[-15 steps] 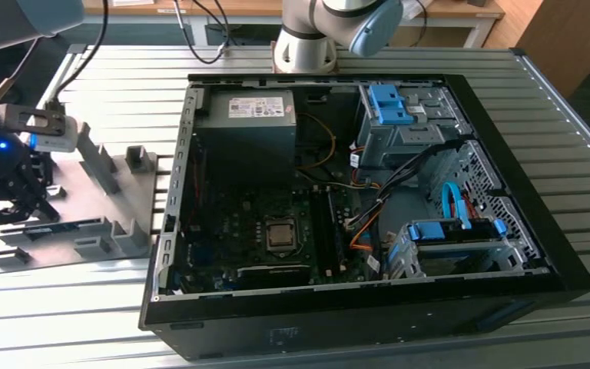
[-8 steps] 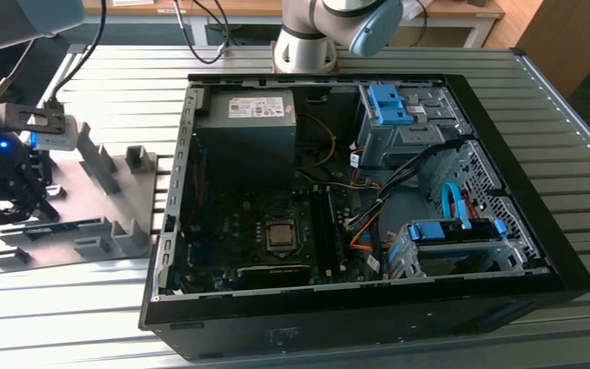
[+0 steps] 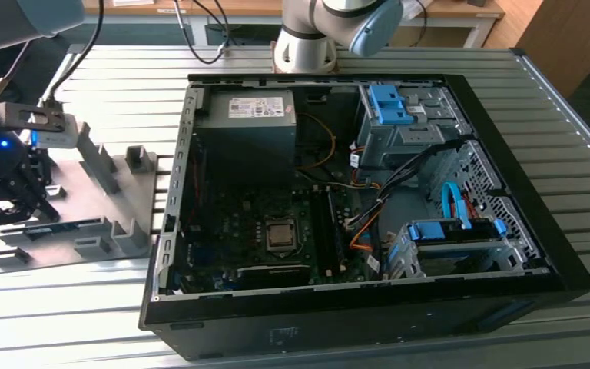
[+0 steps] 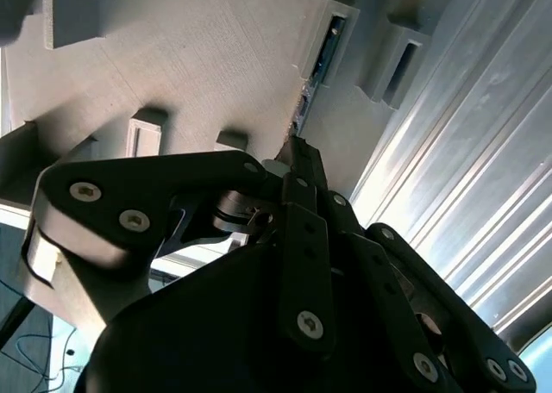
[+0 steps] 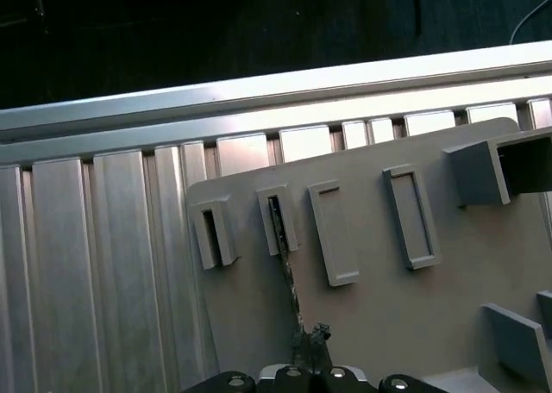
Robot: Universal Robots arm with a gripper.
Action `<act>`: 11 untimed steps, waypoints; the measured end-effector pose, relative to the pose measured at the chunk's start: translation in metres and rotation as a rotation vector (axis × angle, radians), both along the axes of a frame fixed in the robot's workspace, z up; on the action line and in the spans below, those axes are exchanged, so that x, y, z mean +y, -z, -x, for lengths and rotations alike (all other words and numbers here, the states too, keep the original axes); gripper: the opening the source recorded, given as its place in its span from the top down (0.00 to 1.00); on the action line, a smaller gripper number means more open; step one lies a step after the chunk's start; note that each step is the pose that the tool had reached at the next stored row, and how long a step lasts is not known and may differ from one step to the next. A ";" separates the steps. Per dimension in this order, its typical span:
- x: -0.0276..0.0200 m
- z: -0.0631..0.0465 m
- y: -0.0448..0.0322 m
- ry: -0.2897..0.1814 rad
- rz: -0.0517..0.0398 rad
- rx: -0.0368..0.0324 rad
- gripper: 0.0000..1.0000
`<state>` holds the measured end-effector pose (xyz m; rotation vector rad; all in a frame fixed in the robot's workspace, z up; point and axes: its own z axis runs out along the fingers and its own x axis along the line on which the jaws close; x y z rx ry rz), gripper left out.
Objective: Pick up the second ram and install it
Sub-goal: 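Pick up the second ram and move it above second insertion slot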
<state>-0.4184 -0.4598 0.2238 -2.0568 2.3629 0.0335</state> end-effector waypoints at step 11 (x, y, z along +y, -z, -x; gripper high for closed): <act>0.0000 0.000 0.0000 -0.048 0.0000 0.0000 0.90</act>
